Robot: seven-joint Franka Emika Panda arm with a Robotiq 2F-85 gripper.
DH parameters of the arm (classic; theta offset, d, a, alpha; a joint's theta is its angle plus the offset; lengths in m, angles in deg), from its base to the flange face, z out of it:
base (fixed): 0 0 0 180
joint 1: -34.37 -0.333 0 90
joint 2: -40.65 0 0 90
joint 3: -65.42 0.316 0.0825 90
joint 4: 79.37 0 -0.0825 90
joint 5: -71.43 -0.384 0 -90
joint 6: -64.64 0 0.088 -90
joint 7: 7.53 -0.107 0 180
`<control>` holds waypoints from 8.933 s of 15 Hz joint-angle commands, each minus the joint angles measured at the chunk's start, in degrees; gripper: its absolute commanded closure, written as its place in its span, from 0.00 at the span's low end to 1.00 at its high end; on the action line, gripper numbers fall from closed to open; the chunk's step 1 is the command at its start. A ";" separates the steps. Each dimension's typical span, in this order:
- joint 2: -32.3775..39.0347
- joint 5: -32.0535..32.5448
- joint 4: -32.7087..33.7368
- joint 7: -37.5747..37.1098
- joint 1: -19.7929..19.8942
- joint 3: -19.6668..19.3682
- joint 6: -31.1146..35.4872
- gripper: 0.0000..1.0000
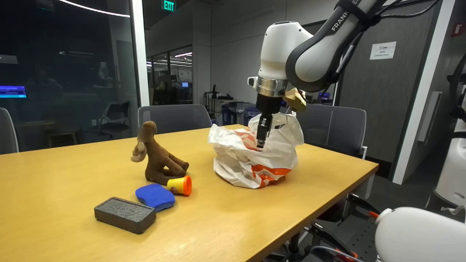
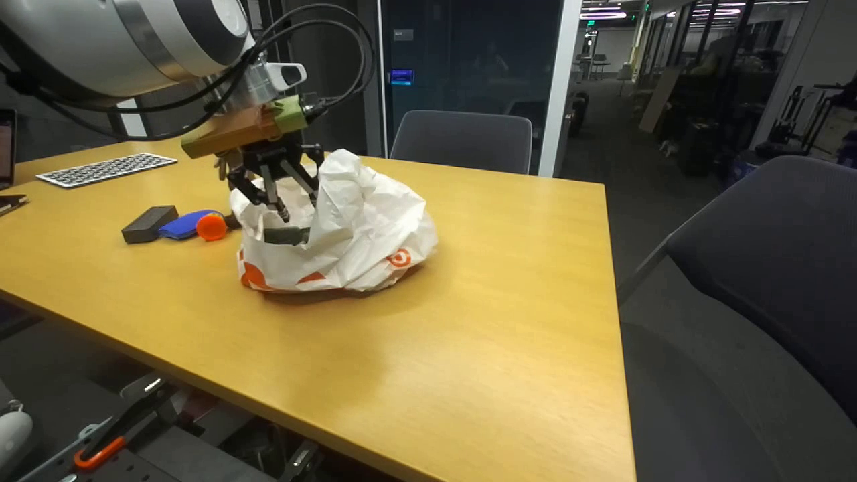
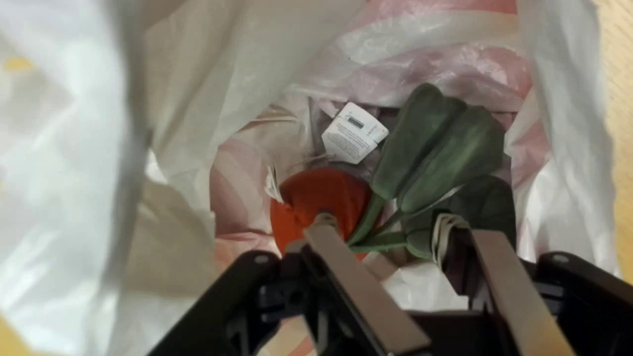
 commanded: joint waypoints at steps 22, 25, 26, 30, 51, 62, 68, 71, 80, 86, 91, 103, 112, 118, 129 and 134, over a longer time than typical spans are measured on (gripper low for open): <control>1.46 -13.54 5.71 8.72 -15.76 7.21 7.47 0.00; 3.12 -9.61 7.60 4.63 -13.98 7.96 6.59 0.00; 3.20 -9.51 7.72 4.51 -13.83 7.95 6.52 0.00; 6.46 -6.74 9.25 1.53 -14.27 8.23 12.31 0.00; 36.88 10.73 40.15 -3.45 -22.05 -4.05 19.91 0.00; 38.59 9.39 39.01 -2.69 -21.13 -4.73 21.30 0.72; 34.28 6.12 36.90 -3.01 -19.25 -1.63 19.99 0.86; 26.98 8.58 34.58 -7.65 -22.81 -6.07 20.42 0.88; -0.29 43.82 30.27 -41.58 -32.72 -22.50 3.69 0.87; -14.63 36.53 13.14 -46.06 -21.38 -4.64 -20.86 0.87; -17.16 20.36 3.51 -39.04 -16.54 0.66 -16.37 0.88; -5.51 27.14 2.58 -25.19 1.45 -2.84 -0.01 0.87; 4.55 6.88 2.57 -12.41 -3.86 -6.22 15.91 0.88; 5.81 -3.25 3.82 -5.45 -3.47 -2.92 13.55 0.86; 4.15 -7.91 5.28 -6.09 -3.84 -0.79 7.77 0.04; 0.17 8.89 6.63 -14.71 -1.49 0.78 4.36 0.00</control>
